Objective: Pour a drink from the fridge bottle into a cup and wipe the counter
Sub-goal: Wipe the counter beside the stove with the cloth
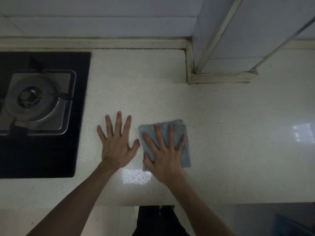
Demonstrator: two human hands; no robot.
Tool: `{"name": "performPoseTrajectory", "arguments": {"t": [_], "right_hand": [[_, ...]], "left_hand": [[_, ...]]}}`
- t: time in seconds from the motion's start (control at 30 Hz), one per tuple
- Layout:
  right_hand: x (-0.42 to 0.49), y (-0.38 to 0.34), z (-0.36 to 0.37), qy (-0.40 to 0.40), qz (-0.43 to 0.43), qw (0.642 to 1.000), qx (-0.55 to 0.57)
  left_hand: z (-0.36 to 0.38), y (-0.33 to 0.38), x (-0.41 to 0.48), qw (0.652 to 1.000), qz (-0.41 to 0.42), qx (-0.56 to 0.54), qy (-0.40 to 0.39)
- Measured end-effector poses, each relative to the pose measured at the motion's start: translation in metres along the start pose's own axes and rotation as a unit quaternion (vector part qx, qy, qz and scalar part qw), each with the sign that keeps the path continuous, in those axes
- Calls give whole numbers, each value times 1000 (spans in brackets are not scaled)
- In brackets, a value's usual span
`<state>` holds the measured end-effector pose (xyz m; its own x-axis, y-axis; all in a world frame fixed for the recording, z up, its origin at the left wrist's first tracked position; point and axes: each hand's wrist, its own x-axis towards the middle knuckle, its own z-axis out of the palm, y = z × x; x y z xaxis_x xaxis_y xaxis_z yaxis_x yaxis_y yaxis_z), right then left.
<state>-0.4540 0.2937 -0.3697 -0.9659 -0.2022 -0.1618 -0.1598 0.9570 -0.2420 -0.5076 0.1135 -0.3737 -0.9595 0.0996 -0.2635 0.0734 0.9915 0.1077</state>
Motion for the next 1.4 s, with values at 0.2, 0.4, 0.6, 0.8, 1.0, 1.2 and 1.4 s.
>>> {"name": "performPoseTrajectory", "arguments": {"t": [0.2,0.4,0.6,0.8,1.0,1.2,1.4], "right_hand": [[-62,24,2,7,25,1000,-10],[-54,56,-6,4,91,996,0],[34,71,-18,8,200,980,7],[99,24,-18,1,79,997,-16],[170,25,-18,11,-20,999,-45],[231,30,-35,20,29,999,-36],[260,44,-45,27,50,998,-38]], "left_hand": [[0,0,0,1000,3,3,4],[1,0,1,1000,-2,6,8],[-1,1,1,1000,-4,8,-1],[-1,1,1,1000,-9,6,-3],[-3,1,1,1000,0,-4,0],[-2,0,1,1000,-2,0,3],[0,0,1,1000,-5,8,2]]}}
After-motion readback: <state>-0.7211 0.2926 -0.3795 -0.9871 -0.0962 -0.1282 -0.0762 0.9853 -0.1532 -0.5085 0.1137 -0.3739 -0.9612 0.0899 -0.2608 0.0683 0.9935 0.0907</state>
